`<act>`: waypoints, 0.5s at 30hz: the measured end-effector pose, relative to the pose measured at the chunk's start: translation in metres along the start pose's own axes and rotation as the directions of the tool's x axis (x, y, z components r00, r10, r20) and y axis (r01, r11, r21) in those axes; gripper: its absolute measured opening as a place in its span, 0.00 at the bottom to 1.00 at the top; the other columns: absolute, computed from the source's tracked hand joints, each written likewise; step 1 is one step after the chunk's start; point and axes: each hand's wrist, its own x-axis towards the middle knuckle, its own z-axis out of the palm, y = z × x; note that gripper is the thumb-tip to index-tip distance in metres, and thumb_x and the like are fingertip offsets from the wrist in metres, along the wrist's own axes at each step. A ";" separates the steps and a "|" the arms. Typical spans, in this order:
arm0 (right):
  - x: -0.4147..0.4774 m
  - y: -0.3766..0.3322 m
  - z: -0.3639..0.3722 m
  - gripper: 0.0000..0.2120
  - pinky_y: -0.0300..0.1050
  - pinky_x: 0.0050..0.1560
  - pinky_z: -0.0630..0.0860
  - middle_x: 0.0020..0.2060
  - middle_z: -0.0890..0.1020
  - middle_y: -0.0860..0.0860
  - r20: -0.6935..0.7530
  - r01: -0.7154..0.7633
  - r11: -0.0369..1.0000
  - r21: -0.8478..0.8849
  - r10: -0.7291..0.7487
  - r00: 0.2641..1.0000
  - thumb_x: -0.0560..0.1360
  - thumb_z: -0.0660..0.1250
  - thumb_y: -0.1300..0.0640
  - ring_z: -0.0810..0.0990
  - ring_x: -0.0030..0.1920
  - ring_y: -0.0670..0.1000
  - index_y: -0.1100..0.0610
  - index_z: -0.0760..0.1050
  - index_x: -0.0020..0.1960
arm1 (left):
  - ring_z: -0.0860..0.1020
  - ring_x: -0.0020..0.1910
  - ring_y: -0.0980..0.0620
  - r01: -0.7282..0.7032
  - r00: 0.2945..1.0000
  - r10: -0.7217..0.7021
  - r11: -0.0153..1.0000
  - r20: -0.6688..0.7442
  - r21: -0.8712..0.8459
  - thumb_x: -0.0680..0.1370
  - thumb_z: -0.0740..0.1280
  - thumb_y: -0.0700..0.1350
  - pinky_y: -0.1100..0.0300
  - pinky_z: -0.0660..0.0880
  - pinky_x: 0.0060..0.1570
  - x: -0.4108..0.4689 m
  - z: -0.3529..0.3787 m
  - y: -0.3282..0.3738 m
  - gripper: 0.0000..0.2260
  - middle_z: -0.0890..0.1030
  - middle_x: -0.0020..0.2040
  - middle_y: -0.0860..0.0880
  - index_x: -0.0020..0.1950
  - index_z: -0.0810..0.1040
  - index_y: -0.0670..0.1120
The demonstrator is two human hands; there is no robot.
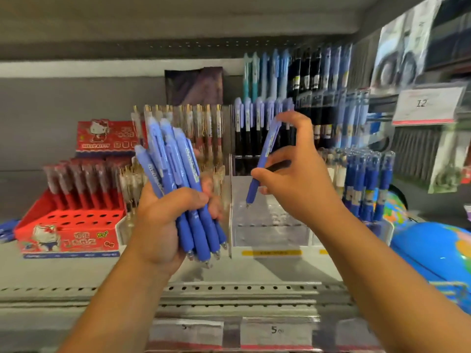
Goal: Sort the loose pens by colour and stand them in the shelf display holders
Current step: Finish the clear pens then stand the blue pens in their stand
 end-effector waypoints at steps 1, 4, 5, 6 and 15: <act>0.003 0.001 0.001 0.39 0.54 0.38 0.83 0.37 0.81 0.51 -0.016 0.021 0.999 -0.030 -0.021 1.000 0.71 0.76 0.62 0.84 0.36 0.49 0.35 0.57 0.66 | 0.72 0.29 0.47 -0.034 0.999 0.034 0.999 0.002 -0.010 0.60 0.69 0.42 0.55 0.75 0.32 -0.001 0.000 -0.001 0.14 0.72 0.36 0.44 0.43 0.72 0.41; 0.014 0.001 0.005 0.37 0.54 0.38 0.83 0.34 0.81 0.50 -0.064 0.064 0.993 -0.100 -0.070 0.995 0.70 0.77 0.61 0.83 0.33 0.48 0.36 0.57 0.63 | 0.73 0.30 0.48 -0.114 0.993 0.114 0.993 0.037 -0.012 0.62 0.68 0.41 0.53 0.75 0.33 -0.002 -0.004 -0.001 0.09 0.74 0.36 0.48 0.41 0.79 0.48; 0.018 0.002 0.007 0.36 0.54 0.38 0.83 0.33 0.82 0.50 -0.064 0.055 0.992 -0.110 -0.062 0.996 0.70 0.77 0.61 0.83 0.33 0.48 0.37 0.57 0.63 | 0.73 0.30 0.47 -0.120 0.992 0.120 0.993 0.042 -0.013 0.62 0.68 0.41 0.53 0.75 0.33 -0.001 -0.006 0.000 0.10 0.75 0.36 0.48 0.42 0.80 0.50; 0.020 0.004 0.010 0.36 0.55 0.39 0.83 0.33 0.82 0.51 -0.052 0.036 0.992 -0.118 -0.042 0.998 0.71 0.76 0.61 0.83 0.33 0.49 0.37 0.57 0.62 | 0.74 0.30 0.47 -0.111 0.993 0.112 0.994 0.041 -0.015 0.62 0.69 0.41 0.52 0.75 0.33 0.001 -0.008 0.001 0.12 0.75 0.36 0.48 0.44 0.81 0.50; 0.016 0.024 0.035 0.36 0.54 0.36 0.83 0.33 0.82 0.53 0.099 0.022 0.960 -0.278 0.006 0.995 0.71 0.76 0.62 0.83 0.30 0.48 0.36 0.56 0.61 | 0.75 0.30 0.45 -0.035 0.999 0.039 0.989 -0.025 0.140 0.62 0.71 0.40 0.53 0.76 0.34 0.011 -0.015 -0.004 0.14 0.75 0.35 0.44 0.45 0.76 0.43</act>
